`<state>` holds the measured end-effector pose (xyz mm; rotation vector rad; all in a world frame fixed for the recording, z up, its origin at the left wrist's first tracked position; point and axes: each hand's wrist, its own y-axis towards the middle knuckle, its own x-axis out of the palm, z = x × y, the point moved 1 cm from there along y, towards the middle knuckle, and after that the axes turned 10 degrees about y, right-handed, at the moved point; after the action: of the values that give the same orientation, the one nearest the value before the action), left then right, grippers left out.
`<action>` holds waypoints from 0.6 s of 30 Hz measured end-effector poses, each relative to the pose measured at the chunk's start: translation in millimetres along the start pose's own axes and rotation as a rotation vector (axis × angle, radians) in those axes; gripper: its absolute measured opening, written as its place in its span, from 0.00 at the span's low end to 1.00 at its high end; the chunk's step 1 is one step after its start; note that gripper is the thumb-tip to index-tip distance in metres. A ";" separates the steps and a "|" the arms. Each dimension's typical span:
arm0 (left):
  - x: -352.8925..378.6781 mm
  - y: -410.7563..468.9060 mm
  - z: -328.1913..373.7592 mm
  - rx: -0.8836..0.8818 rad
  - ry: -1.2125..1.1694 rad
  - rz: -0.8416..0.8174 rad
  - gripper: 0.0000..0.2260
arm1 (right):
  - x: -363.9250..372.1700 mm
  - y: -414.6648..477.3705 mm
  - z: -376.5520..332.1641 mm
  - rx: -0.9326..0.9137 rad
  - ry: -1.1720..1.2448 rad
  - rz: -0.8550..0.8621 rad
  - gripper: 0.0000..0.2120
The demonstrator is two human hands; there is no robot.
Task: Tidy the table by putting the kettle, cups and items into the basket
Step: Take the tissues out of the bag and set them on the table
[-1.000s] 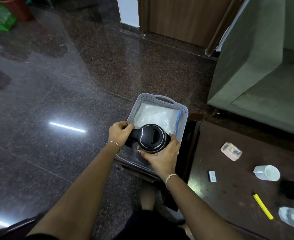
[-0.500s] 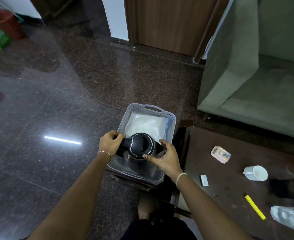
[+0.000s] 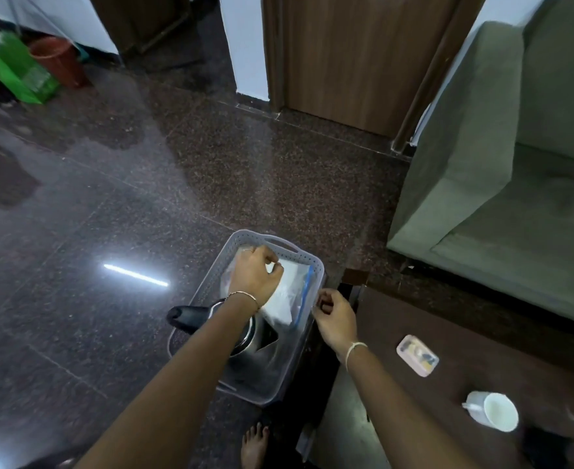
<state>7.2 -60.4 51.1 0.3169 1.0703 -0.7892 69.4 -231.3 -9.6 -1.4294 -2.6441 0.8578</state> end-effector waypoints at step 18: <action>128.5 34.6 2.4 -0.501 0.117 -0.273 0.12 | 8.3 56.2 46.8 -0.073 -0.099 -0.117 0.40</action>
<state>64.8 -91.9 -64.7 -0.2156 1.3990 -0.7194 95.4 -222.1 -77.8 -1.2630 -2.8267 0.8501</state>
